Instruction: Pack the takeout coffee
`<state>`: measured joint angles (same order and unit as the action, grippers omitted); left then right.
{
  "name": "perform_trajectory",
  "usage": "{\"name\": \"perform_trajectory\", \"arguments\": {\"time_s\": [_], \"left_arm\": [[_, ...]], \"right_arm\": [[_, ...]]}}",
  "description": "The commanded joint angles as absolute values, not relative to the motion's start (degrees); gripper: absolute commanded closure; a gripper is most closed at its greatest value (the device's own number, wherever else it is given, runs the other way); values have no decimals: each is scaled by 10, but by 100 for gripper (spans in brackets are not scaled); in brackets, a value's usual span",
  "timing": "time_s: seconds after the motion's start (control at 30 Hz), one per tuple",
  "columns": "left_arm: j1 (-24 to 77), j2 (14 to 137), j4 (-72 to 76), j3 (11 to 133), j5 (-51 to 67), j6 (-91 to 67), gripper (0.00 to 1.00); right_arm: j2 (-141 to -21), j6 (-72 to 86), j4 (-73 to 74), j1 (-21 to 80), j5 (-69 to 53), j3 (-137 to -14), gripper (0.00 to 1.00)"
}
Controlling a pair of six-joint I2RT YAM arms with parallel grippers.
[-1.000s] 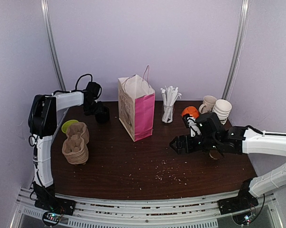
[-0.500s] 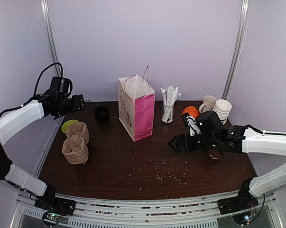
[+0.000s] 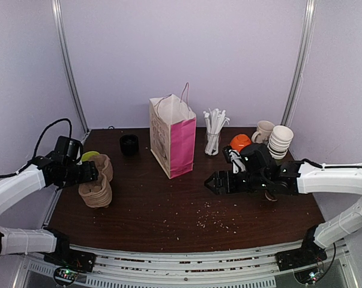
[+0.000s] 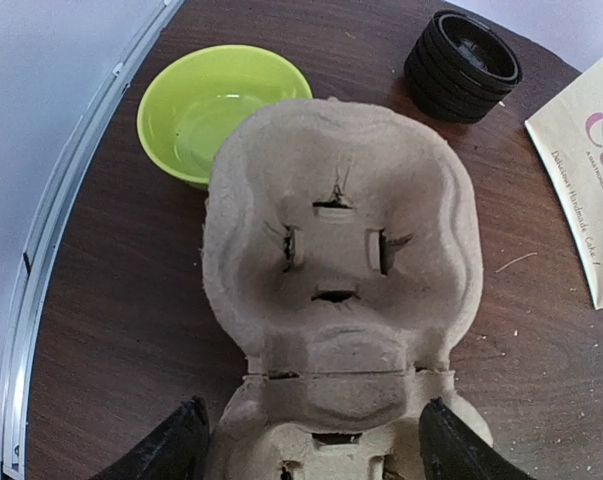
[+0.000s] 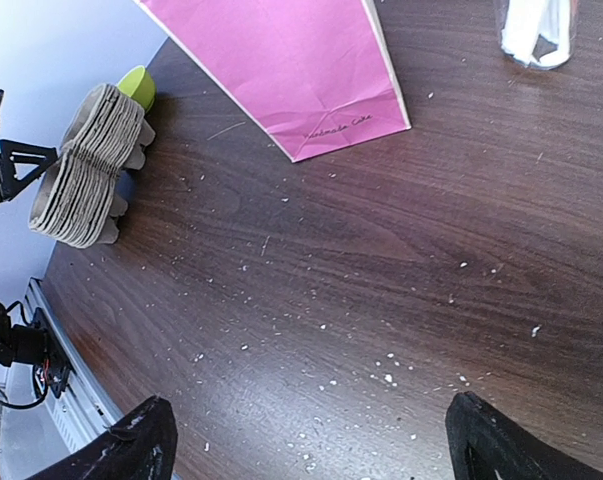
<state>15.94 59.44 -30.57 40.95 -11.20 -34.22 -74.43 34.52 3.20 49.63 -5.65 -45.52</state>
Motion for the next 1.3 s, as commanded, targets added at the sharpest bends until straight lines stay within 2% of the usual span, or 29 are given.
{"name": "perform_trajectory", "arguments": {"time_s": [0.0, 0.37, 0.73, 1.03, 1.1, 1.27], "left_arm": [[154, 584, -297, 399, -114, -342, 24], [153, 591, -299, 391, -115, -363, 21], [159, 578, -231, 333, 80, -410, 31], [281, 600, -192, 341, 70, -471, 33], [299, 604, -203, 354, 53, -475, 31], [311, 551, -299, 412, -1, -460, 17]], "right_arm": [[-754, 367, 12, 508, -67, -465, 4], [-756, 371, 16, 514, -64, -469, 4], [-752, 373, 9, 516, -69, -464, 4], [-774, 393, -25, 515, -98, -464, 4], [-780, 398, -31, 517, -103, -467, 4], [-784, 397, -26, 520, -102, -479, 4]]}}
